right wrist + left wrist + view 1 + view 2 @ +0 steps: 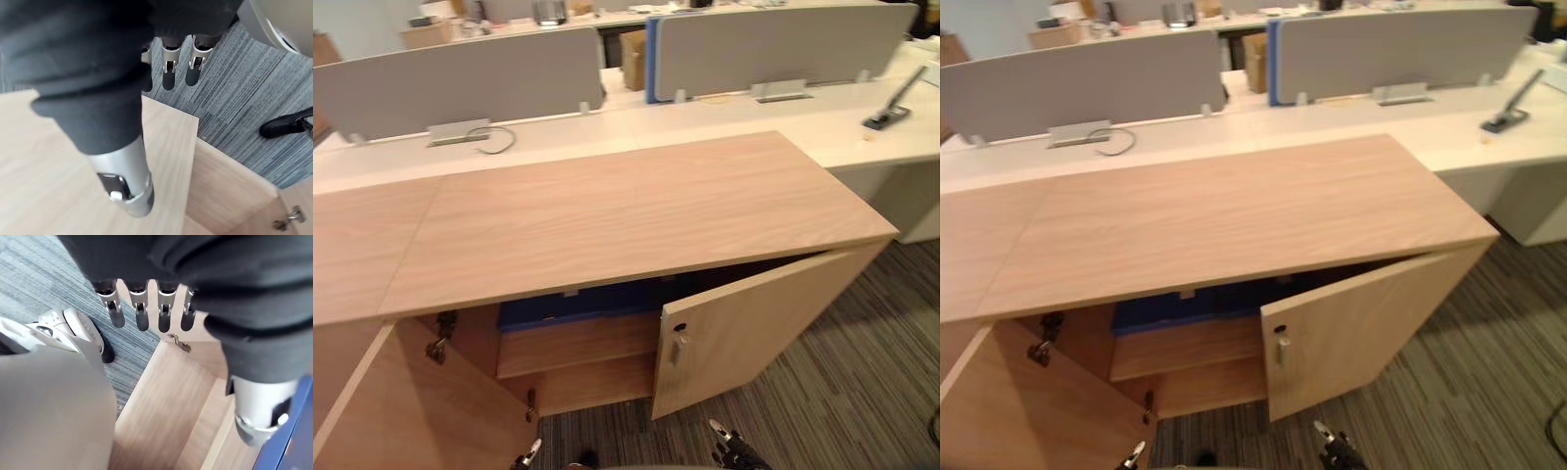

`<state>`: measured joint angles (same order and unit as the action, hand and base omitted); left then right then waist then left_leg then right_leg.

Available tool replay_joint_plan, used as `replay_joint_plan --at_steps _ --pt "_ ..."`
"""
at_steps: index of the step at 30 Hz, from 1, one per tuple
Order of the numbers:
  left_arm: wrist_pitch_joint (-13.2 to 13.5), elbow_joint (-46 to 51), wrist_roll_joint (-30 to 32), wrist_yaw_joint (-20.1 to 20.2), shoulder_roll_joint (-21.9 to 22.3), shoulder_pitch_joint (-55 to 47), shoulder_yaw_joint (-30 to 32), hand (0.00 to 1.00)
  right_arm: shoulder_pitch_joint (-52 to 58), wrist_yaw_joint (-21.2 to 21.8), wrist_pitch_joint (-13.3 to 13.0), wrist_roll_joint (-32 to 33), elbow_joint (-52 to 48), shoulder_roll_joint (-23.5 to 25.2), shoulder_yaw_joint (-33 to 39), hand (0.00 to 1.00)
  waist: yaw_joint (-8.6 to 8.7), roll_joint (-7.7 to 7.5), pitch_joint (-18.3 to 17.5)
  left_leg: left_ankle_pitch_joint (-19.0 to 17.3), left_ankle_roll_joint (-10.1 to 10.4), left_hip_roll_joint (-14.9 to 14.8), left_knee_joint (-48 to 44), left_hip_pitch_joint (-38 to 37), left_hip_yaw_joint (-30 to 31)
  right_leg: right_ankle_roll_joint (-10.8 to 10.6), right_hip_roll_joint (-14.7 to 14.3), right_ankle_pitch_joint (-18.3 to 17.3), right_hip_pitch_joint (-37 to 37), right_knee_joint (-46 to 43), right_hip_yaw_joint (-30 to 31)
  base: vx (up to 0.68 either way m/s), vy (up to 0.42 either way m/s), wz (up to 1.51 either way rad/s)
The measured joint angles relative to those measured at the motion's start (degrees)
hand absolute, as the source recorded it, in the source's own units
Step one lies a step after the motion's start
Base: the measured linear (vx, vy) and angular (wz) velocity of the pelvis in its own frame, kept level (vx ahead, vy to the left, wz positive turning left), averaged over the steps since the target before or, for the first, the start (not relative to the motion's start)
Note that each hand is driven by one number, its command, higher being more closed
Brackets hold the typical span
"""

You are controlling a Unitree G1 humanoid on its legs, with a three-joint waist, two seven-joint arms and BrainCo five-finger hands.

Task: Walk over to the cabinet, pick up the folder, carry it to the office cabinet, place the folder inside the office cabinet, then close the office cabinet door

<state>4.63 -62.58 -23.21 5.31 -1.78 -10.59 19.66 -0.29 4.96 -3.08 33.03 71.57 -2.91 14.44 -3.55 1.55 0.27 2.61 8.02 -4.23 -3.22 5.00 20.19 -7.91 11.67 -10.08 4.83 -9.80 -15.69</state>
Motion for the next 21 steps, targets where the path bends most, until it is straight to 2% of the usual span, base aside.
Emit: replay_joint_plan --at_steps 3,8,9,11,12,13,14,15,16,17,18,19,20,21 --pt "0.0 0.1 -0.4 0.0 1.7 -0.4 5.2 0.00 0.0 0.0 0.0 -1.8 0.0 -0.1 -3.3 0.00 -0.54 -0.25 0.5 2.3 0.8 -1.3 0.8 0.3 -0.1 0.8 -1.8 -0.4 1.9 -0.3 -4.3 -0.04 -0.134 0.68" --pt "-0.3 0.6 -2.0 0.2 2.8 -1.0 7.9 0.00 -0.2 0.0 0.1 -5.0 -0.7 0.3 -1.5 0.00 -1.31 -0.33 1.2 5.2 0.5 -1.9 0.4 2.1 -0.8 2.2 -3.0 -1.6 3.0 -1.9 -9.4 -0.07 -0.054 0.54" --pt "-0.3 0.9 -2.0 0.2 2.9 -1.0 8.2 0.00 -0.2 0.0 0.1 -5.3 -1.1 0.6 -0.4 0.00 -1.36 -0.42 1.7 5.7 0.1 -1.8 0.3 2.0 -2.1 2.6 -3.0 -2.0 3.3 -2.2 -9.9 -0.13 -0.009 0.55" --pt "-0.4 2.2 -2.2 0.2 3.3 -0.8 9.1 0.00 -1.3 0.0 0.4 -6.1 -1.6 1.6 4.9 0.00 -1.54 -0.70 4.0 10.0 -3.2 -1.6 1.4 2.9 -9.2 3.2 -3.3 -2.3 3.2 -2.6 -11.1 -0.14 0.014 0.62" --pt "-0.4 2.5 -2.2 0.3 3.7 -0.6 9.8 0.00 -1.4 0.0 0.6 -6.5 -2.1 2.0 7.3 0.00 -1.12 -0.85 4.6 9.1 -5.3 -1.8 1.2 3.6 -13.0 4.4 -3.0 -1.7 2.7 -2.5 -12.3 -0.10 0.057 0.64" --pt "-0.4 2.4 -2.3 0.4 3.6 0.4 11.2 0.00 -1.6 0.0 0.7 -7.2 -2.2 2.5 9.4 0.00 -0.86 -1.10 5.0 6.2 -5.8 -2.1 -3.1 5.8 -16.1 4.5 -2.6 -1.5 2.3 -2.9 -14.0 -0.09 0.103 0.71" --pt "-0.8 2.3 -2.3 0.3 3.4 0.8 12.6 0.00 -2.4 0.0 0.7 -7.7 -2.1 3.3 12.8 0.00 -0.87 -2.18 6.4 0.6 -7.6 -2.6 -15.9 10.5 -20.9 4.5 -1.5 -1.5 2.2 -4.0 -15.6 -0.03 0.110 0.53" --pt "-0.9 2.3 -2.6 0.3 3.3 0.6 13.3 0.00 -2.3 0.0 0.8 -8.5 -2.1 3.6 14.4 0.00 -1.35 -2.61 6.7 -2.1 -8.1 -2.6 -23.5 11.7 -23.1 4.4 -0.8 -1.4 2.3 -4.4 -15.9 0.03 0.146 0.51" --pt "-1.0 2.2 -2.3 0.3 3.5 -0.3 13.0 0.00 -2.3 0.1 0.8 -9.4 -2.3 3.7 16.1 0.00 -1.33 -1.69 6.8 -5.1 -7.6 -2.5 -25.3 11.5 -24.9 3.8 -1.5 -1.5 2.2 -4.5 -16.4 0.06 0.109 0.59" --pt "-1.1 2.1 -2.1 0.4 3.2 -0.1 12.6 0.00 -2.6 0.4 0.8 -9.6 -2.3 3.4 17.5 0.00 -0.55 -0.97 6.5 -5.3 -7.2 -1.8 -21.3 11.2 -24.2 2.9 -2.2 -2.2 1.7 -4.4 -16.7 0.03 0.103 1.11" --pt "-1.1 1.7 -1.7 0.7 1.6 0.5 11.1 0.00 -2.8 0.6 1.1 -9.7 -1.2 3.6 19.2 0.00 -0.46 -2.54 6.5 -0.6 -7.0 1.4 -13.0 10.0 -22.3 3.7 -2.6 -1.9 0.3 -2.6 -14.3 -0.03 0.022 0.95" --pt "-1.1 1.7 -1.7 0.7 1.6 0.5 11.1 0.00 -2.8 0.6 1.1 -9.7 -1.2 3.6 19.2 0.00 -0.46 -2.54 6.5 -0.6 -7.0 1.4 -13.0 10.0 -22.3 3.7 -2.6 -1.9 0.3 -2.6 -14.3 -0.02 0.080 1.26" --pt "-1.3 0.9 -1.3 0.7 0.6 0.9 11.1 0.00 -2.5 0.6 1.3 -9.7 0.3 4.0 22.5 0.00 -0.39 -4.17 7.0 -4.6 -8.6 2.1 -18.0 10.1 -26.9 4.2 -0.3 0.6 0.3 -0.3 -14.7 0.04 0.095 0.64" --pt "-1.3 0.6 -1.3 0.7 1.1 -0.1 11.1 0.00 -2.3 0.6 1.4 -9.7 0.1 3.6 22.7 0.00 -0.64 -3.25 6.8 -6.9 -7.8 1.3 -19.0 8.9 -27.6 4.0 -0.4 0.6 0.6 -0.7 -14.7 0.08 0.155 0.79"
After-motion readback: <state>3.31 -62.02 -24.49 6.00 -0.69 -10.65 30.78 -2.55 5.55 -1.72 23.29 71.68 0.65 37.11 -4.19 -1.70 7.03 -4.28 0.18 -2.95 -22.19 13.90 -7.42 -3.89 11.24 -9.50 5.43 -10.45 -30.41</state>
